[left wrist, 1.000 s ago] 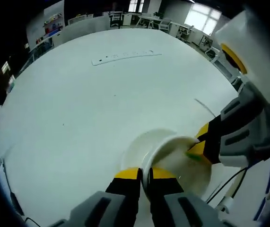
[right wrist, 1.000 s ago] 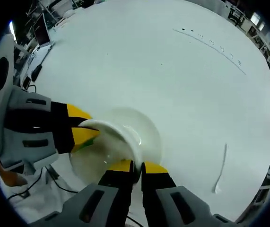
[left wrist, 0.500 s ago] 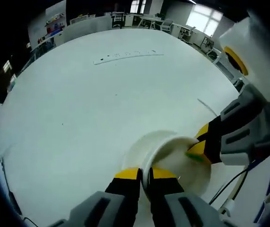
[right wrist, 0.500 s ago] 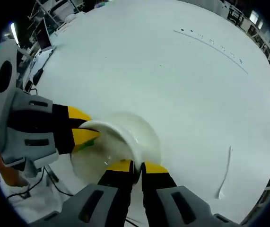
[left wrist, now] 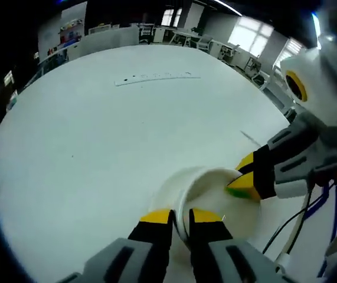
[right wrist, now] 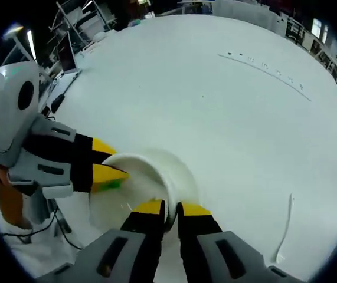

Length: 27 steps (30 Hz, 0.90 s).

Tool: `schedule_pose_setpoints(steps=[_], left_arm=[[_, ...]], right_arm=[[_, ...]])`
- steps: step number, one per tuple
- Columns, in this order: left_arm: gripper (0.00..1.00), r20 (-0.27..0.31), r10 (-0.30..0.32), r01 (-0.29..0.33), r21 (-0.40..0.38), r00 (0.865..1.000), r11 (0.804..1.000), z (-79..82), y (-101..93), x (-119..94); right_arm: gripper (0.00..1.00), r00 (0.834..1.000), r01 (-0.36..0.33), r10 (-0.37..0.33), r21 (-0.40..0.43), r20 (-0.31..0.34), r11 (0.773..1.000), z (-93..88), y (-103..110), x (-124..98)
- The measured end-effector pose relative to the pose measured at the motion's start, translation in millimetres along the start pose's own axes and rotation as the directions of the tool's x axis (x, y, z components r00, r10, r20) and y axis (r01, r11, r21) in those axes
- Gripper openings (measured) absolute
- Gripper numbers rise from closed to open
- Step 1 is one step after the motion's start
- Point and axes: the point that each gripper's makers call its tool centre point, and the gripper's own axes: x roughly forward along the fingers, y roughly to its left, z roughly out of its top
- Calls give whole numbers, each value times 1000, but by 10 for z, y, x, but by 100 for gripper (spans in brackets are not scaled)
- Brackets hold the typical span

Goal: Tidy tabletop coffee trays, cups and spoons，present forward

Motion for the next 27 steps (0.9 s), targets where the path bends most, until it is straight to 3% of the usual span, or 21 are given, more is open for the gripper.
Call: schedule_pose_setpoints(steps=[4, 7, 9, 11, 13, 15, 16, 17, 19, 23, 24, 26, 27], left_arm=[[16, 90, -43, 31, 132, 995, 991, 42, -34, -23], [16, 171, -68, 44, 144, 983, 989, 119, -49, -104], [16, 252, -97, 59, 155, 963, 986, 215, -78, -222], [16, 338, -121, 71, 155, 933, 985, 319, -113, -374], [16, 399, -143, 77, 177, 906, 981, 382, -148, -530], [17, 472, -152, 55, 214, 868, 975, 455, -169, -718], [17, 465, -148, 57, 205, 873, 977, 426, -168, -773], [17, 470, -151, 58, 206, 870, 977, 444, -152, -807], [17, 518, -136, 23, 219, 845, 976, 505, -113, -945], [17, 605, -142, 7, 220, 784, 976, 561, -101, -1246], [18, 624, -154, -3, 243, 766, 970, 671, -30, -1322], [20, 645, -173, -24, 285, 744, 958, 659, -38, -1458], [20, 654, -173, -16, 274, 737, 962, 686, -12, -1528]], right_arm=[[12, 995, -1, 10, -87, 101, 996, 33, 19, -37], [15, 981, 21, 9, -153, 194, 988, 83, 35, -112], [25, 965, 39, 9, -178, 262, 983, 132, 45, -197], [26, 950, 52, 7, -182, 312, 982, 154, 51, -308], [26, 926, 52, 21, -183, 376, 982, 289, -8, -418], [26, 903, 41, 44, -185, 428, 982, 272, 46, -579], [26, 900, 11, 73, -190, 430, 982, 275, 80, -631], [27, 882, 4, 82, -181, 464, 984, 318, 90, -713], [28, 860, 13, 81, -181, 503, 983, 355, 88, -858], [32, 764, 38, 91, -185, 639, 982, 383, 124, -1299], [33, 744, 50, 92, -192, 662, 980, 376, 115, -1401], [35, 704, 75, 92, -202, 705, 977, 351, 87, -1602], [35, 683, 87, 88, -200, 725, 976, 337, 68, -1703]])
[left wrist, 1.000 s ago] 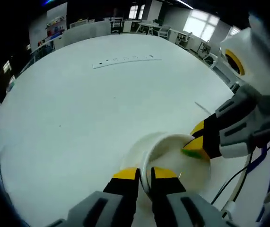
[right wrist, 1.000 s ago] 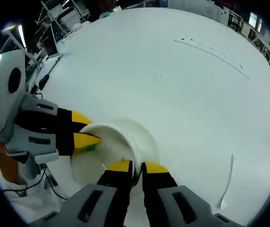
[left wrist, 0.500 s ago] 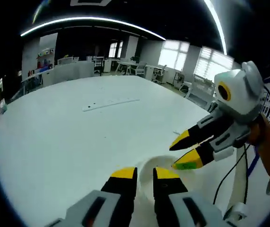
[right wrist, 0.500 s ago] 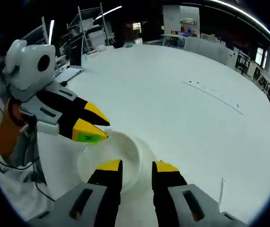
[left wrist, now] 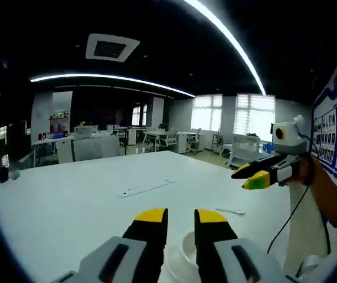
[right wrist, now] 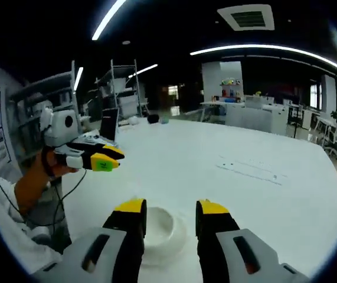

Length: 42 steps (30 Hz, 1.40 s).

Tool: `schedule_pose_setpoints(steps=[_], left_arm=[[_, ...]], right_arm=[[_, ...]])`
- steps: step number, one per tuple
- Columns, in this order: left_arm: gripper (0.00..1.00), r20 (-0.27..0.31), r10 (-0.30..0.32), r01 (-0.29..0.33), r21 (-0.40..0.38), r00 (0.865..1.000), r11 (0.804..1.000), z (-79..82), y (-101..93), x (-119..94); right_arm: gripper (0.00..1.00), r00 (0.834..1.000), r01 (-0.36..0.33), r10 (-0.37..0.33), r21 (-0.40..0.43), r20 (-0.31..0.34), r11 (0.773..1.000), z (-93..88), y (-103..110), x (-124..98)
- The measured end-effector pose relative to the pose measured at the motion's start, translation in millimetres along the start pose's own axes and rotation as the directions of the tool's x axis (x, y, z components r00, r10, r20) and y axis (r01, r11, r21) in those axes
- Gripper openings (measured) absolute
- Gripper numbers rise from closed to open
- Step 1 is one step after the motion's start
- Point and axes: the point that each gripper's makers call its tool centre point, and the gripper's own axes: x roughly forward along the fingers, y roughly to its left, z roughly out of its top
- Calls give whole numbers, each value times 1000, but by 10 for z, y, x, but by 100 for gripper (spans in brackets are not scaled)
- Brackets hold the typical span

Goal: Tidy tabletop coffee trays, cups and spoons，present forward

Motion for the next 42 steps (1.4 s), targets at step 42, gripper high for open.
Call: schedule_pose_setpoints(steps=[42], left_arm=[[27, 339, 212, -269, 132, 917, 954, -868, 382, -1598]], right_arm=[[40, 827, 401, -391, 63, 404, 914, -846, -995, -1909]])
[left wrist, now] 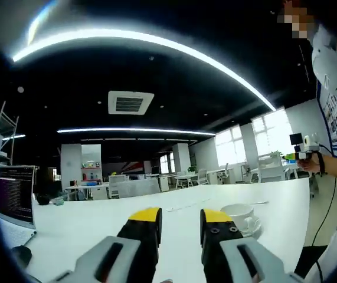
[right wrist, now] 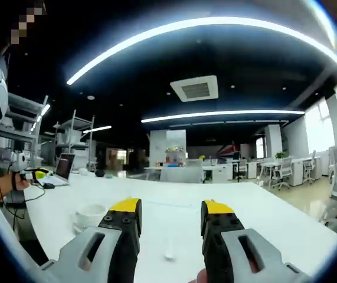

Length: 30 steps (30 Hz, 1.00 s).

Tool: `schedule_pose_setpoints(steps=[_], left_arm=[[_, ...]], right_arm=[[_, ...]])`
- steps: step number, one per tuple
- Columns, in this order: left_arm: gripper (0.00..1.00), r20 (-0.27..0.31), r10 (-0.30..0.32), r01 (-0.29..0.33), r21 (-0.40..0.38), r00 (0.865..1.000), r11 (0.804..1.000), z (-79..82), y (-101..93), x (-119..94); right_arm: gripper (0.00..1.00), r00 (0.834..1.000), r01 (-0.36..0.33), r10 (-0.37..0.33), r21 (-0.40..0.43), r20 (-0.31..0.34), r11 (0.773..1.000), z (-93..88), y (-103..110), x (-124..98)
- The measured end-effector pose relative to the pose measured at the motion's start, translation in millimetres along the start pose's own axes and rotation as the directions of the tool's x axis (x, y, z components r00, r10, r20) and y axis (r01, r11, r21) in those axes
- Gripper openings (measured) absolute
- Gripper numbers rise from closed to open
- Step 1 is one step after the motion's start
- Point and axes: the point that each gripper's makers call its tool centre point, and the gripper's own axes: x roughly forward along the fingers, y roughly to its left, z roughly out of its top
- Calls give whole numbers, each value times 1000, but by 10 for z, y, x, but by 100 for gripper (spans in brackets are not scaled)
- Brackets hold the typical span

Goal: Tidy tabletop coffee trays, cups and spoons，present forward

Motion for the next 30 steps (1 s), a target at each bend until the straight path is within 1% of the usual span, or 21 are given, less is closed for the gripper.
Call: schedule_pose_setpoints(steps=[3, 5, 6, 8, 10, 14, 17, 21, 22, 23, 27, 30], left_arm=[[28, -4, 3, -3, -7, 1000, 1000, -15, 8, -5], [28, -9, 8, -8, -3, 1000, 1000, -22, 47, -15], [28, -4, 15, -15, -15, 1000, 1000, -8, 76, -19], [28, 5, 16, -16, -23, 1000, 1000, 19, 103, -26], [28, 11, 25, -24, -34, 1000, 999, 44, 138, -31], [28, 11, 21, -20, -35, 1000, 999, 83, 163, -23], [28, -8, 7, -8, -28, 1000, 1000, 101, 166, -8], [28, -23, -10, 9, -44, 1000, 999, 140, 175, 14], [28, -38, -25, 24, -34, 999, 999, 133, 160, 18], [28, -46, -27, 26, -20, 999, 999, 149, 163, 28], [28, -47, -46, 46, -5, 998, 999, 234, 172, 71], [28, -72, -87, 90, 30, 994, 996, 285, 130, 120]], right_arm=[[40, 1000, 3, -2, 18, -13, 1000, -84, 75, 11], [40, 1000, 12, -11, 34, -24, 999, -180, 75, -4], [40, 999, 16, -15, 38, -32, 999, -232, 83, -15], [40, 999, 20, -18, 35, -51, 999, -282, 102, -26], [40, 998, 24, -22, 35, -57, 999, -285, 109, -37], [40, 999, 30, -28, 38, -43, 999, -234, 110, -37], [40, 999, 29, -28, 40, -37, 999, -207, 116, -31], [40, 999, 30, -29, 32, -40, 999, -210, 118, -35], [39, 999, 29, -28, 29, -41, 999, -214, 124, -37], [39, 999, 30, -28, 28, -43, 999, -221, 115, -40], [40, 999, 31, -29, 35, -40, 999, -237, 102, -42], [40, 998, 36, -35, 29, -48, 999, -266, 86, -28]])
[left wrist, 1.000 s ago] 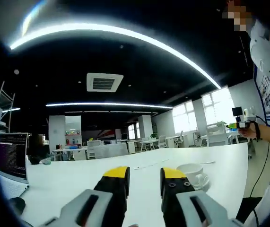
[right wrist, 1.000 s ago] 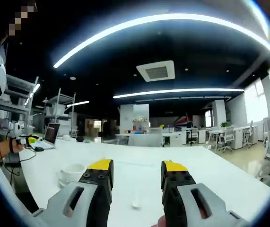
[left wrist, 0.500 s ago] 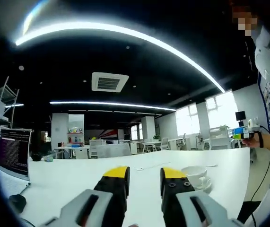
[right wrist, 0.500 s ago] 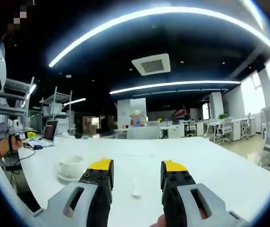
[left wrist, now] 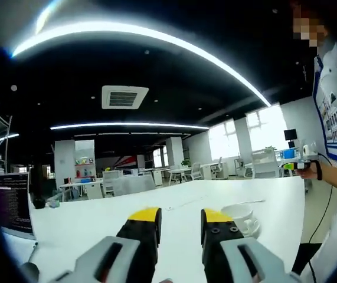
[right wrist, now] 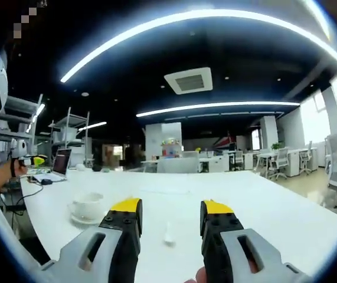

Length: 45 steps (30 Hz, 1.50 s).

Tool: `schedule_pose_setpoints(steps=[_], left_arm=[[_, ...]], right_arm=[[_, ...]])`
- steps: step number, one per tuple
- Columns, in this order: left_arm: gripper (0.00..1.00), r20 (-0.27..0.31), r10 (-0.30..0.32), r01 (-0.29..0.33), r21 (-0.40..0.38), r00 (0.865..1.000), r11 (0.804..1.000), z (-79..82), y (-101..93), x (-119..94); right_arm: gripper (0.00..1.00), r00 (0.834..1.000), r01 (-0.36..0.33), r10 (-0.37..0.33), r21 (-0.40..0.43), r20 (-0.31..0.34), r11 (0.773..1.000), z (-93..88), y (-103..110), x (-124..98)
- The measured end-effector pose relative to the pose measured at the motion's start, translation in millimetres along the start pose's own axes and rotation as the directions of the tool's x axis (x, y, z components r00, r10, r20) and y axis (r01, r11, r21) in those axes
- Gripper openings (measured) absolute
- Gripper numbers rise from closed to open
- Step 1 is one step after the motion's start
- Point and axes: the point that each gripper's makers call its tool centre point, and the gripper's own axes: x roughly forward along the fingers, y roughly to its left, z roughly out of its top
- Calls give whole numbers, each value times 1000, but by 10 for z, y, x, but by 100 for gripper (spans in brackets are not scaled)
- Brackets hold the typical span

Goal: Tidy tabletop coffee trays, cups and spoons，present forward

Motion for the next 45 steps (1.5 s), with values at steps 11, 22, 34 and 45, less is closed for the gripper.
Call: schedule_pose_setpoints(steps=[11, 22, 34, 45], left_arm=[[29, -68, -152, 155, 37, 986, 987, 102, -132, 80], [29, -121, -184, 191, 53, 976, 980, 102, -106, 67], [30, -144, -220, 232, 66, 965, 971, 113, -131, 37], [30, -164, -228, 241, 66, 960, 968, 37, -203, 20]], right_arm=[[39, 995, -41, 40, -10, -88, 999, -80, 49, 160], [32, 945, -127, 123, 6, -303, 992, -470, 14, 458], [31, 909, -185, 159, -32, -386, 982, -458, 8, 755], [30, 832, -273, 208, -55, -514, 960, -727, 67, 1110]])
